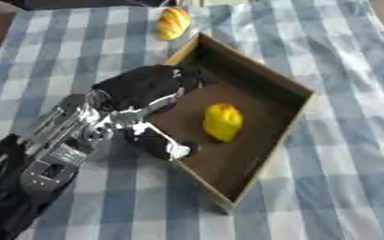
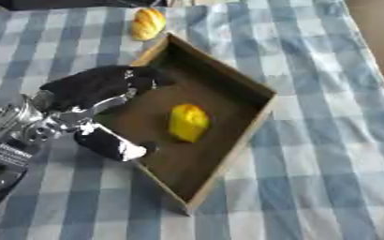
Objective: Pick up objects on the table and place them in the box.
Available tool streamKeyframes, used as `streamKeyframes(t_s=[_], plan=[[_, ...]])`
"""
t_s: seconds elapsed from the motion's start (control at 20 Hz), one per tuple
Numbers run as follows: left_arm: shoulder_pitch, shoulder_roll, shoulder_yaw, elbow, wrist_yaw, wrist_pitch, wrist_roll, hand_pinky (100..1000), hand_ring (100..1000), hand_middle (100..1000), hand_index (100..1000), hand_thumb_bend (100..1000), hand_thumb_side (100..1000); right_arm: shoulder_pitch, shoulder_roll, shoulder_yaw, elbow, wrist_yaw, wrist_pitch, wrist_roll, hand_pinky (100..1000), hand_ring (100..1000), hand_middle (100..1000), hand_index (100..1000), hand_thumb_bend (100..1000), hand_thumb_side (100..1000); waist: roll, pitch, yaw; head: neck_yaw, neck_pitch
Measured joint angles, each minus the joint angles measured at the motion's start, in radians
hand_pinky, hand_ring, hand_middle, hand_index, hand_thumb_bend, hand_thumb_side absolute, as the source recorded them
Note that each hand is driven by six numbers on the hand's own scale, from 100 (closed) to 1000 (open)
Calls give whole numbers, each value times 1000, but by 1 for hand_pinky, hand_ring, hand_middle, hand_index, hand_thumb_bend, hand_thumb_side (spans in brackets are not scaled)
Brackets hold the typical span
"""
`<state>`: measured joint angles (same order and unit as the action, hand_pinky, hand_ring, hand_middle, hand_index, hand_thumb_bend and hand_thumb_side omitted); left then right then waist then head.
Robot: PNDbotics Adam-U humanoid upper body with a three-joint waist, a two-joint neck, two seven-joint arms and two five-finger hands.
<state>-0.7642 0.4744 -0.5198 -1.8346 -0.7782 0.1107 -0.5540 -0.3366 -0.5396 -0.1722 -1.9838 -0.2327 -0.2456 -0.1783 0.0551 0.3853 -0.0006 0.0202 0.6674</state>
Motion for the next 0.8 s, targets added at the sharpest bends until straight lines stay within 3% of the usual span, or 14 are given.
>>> streamKeyframes(t_s=[0.2,0.25,0.35,0.6,0.8], plan=[[-1,0,28,-22,-11,14,65,928,918,899,1000,586,490,3,1,0,0,2,4,-4,807,858,648,813,246,398,2,0,1,-2,0],[-2,0,32,-27,-11,18,76,890,887,864,955,487,464,3,2,0,0,2,4,-4,807,858,648,812,248,396,2,0,1,-3,0],[-8,0,52,-43,-8,32,106,878,877,852,919,445,418,4,2,0,0,2,5,-5,807,857,648,811,249,395,2,0,2,-5,0],[-72,52,168,-101,12,107,195,869,870,840,917,492,339,4,1,-3,0,3,5,-11,806,856,648,811,251,393,9,-5,2,-9,1],[-154,100,266,-30,25,170,260,857,857,824,917,507,340,3,1,-5,0,4,4,-12,806,856,648,810,253,393,14,-8,-6,-3,5]])
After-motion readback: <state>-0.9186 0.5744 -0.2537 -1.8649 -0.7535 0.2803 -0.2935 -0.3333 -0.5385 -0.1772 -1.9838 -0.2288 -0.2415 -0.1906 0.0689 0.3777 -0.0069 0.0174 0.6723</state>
